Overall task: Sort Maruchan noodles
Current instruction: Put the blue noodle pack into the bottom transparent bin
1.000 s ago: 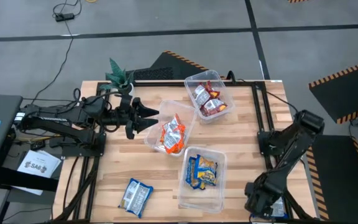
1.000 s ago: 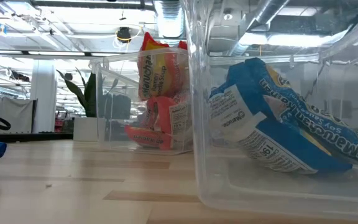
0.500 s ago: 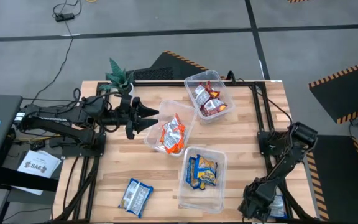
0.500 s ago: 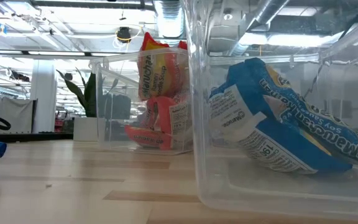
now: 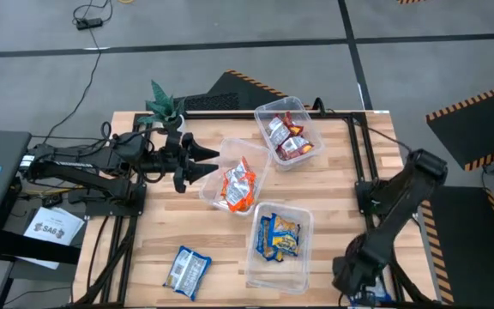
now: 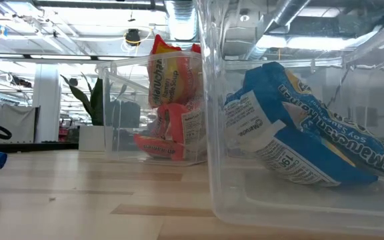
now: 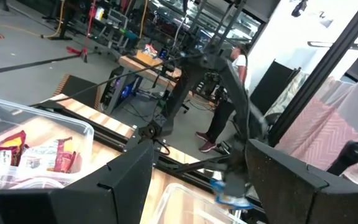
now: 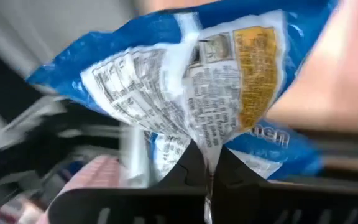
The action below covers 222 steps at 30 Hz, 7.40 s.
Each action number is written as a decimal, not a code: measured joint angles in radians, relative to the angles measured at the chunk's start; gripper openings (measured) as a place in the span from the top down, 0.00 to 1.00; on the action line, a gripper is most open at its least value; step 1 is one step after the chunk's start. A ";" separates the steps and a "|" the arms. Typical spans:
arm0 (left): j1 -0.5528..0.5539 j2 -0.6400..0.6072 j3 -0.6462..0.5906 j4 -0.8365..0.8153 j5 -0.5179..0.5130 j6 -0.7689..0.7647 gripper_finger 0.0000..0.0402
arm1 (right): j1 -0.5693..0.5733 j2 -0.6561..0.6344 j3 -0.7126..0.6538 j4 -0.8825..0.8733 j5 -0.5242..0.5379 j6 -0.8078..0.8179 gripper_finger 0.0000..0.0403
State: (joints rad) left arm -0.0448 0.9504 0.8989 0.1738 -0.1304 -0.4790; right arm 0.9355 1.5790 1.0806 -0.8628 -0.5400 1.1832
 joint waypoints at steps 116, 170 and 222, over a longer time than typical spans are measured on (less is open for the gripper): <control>-0.805 0.560 0.000 -0.659 -0.079 -1.383 1.00 | -0.493 -0.461 0.108 0.081 0.723 -0.327 0.29; -0.703 0.808 0.218 -0.835 0.084 -1.061 0.33 | -0.514 -0.461 0.108 0.054 0.725 -0.328 0.29; -0.249 1.098 1.310 -1.048 0.195 0.062 1.00 | -0.541 -0.638 0.108 0.226 0.802 -0.488 0.29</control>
State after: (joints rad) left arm -0.2943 2.0488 2.2092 -0.8747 0.0643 -0.4165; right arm 0.3946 0.9411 1.1889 -0.6369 0.2620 0.6954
